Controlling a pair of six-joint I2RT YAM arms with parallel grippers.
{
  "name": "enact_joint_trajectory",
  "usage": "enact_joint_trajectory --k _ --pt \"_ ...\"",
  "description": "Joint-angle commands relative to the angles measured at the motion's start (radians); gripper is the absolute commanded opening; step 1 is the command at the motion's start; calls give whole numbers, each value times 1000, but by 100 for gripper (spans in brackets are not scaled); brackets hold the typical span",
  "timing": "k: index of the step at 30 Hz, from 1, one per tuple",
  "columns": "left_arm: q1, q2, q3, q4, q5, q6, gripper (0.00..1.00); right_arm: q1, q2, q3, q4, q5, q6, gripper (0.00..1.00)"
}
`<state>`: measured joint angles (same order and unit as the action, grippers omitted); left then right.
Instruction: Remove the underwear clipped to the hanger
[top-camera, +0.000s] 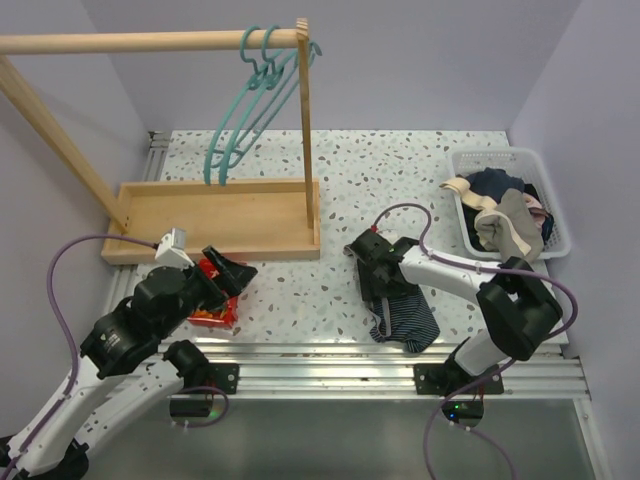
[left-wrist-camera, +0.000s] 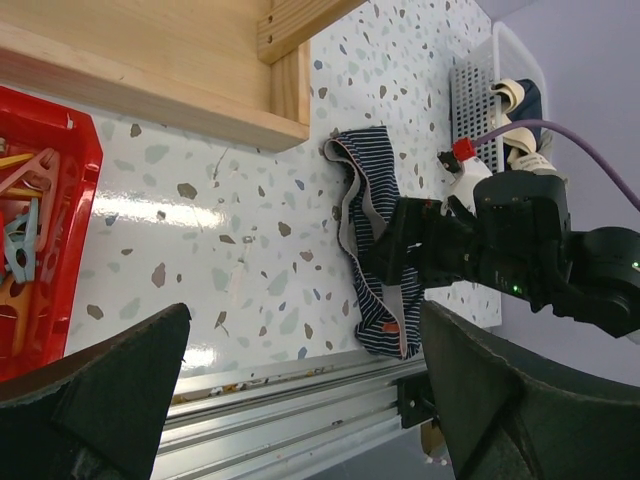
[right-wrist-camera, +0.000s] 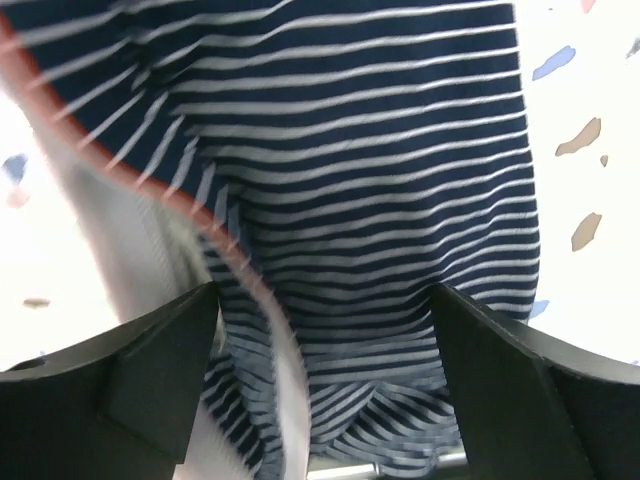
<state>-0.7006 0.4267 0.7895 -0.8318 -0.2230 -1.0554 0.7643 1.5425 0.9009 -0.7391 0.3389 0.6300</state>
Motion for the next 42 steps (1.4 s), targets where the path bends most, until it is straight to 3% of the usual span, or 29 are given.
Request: enact_joint_trajectory --k 1,4,6,7,8,13,17,22,24,28,31,33,34,36,42 --pt "3 -29 -10 -4 -25 -6 100 -48 2 -55 113 -34 62 86" --pt "3 -37 -10 -19 -30 -8 100 -69 24 -98 168 -72 73 78" --pt "3 -39 -10 -24 -32 -8 100 -71 37 -115 193 -103 79 50" --pt "3 -40 -12 -27 -32 -9 100 -71 34 -117 195 -106 88 29" --pt "3 -42 -13 -27 -29 -9 100 -71 10 -120 195 -113 94 0" --pt "3 -45 -9 -29 -27 -3 100 -72 -210 -80 164 -92 102 0" --pt "3 -29 -13 -6 -16 8 100 -101 -347 105 63 78 77 0" --pt "1 30 -21 60 23 28 100 -236 -228 490 -153 415 33 0" --pt "3 52 -21 107 40 37 100 -368 -184 594 -172 443 27 0" --pt "1 95 -18 204 95 63 100 -560 -104 665 -169 572 109 0" --pt "3 144 0 263 120 83 100 -647 -143 546 59 754 79 0" --pt "3 188 16 293 128 104 100 -715 -180 404 346 738 -61 0" --pt "3 205 22 301 125 110 100 -744 -165 385 377 709 -73 0" --pt "3 262 34 324 128 127 100 -847 -58 414 266 649 23 0" --pt "4 426 59 394 174 164 100 -889 245 432 205 436 65 0"
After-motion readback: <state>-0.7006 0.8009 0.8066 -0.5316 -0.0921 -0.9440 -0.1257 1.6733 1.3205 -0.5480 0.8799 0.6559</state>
